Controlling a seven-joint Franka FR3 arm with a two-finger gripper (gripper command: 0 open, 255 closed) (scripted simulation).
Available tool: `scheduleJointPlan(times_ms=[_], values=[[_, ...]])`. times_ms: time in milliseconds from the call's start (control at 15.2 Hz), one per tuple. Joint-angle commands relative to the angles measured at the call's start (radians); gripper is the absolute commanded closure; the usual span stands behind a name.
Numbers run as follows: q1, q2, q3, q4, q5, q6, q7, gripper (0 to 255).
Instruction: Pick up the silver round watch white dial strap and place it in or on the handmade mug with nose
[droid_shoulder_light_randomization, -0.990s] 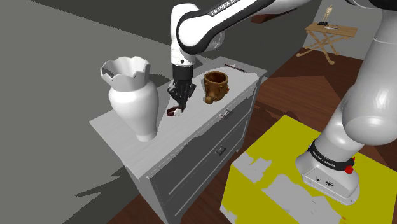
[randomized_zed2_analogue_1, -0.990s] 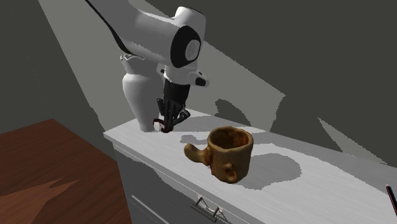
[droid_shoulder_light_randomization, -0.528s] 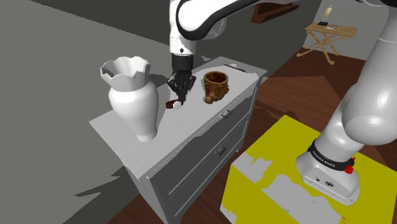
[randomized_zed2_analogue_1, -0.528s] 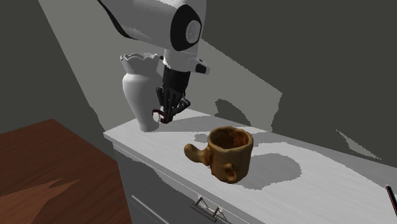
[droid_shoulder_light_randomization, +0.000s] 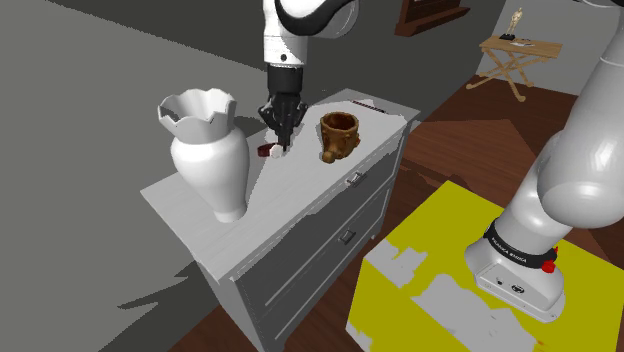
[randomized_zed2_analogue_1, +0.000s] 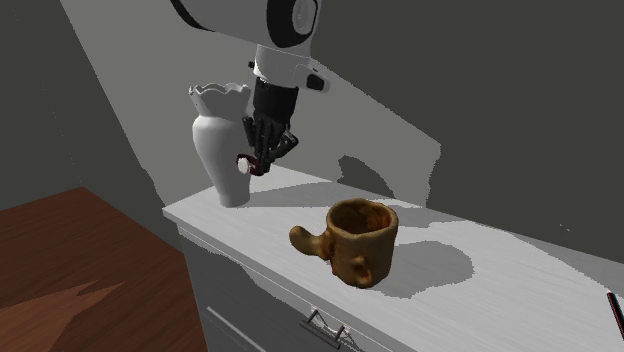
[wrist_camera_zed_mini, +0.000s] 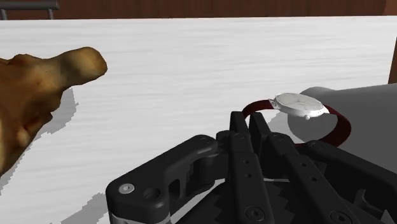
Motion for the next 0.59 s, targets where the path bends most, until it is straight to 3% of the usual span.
scheduleJointPlan(times_ms=[0,528], values=[[-0.001,-0.007,0.000,0.020,0.000,-0.027,0.005,255],[-0.003,-0.021,-0.002,0.110,-0.003,-0.129,0.025,255]])
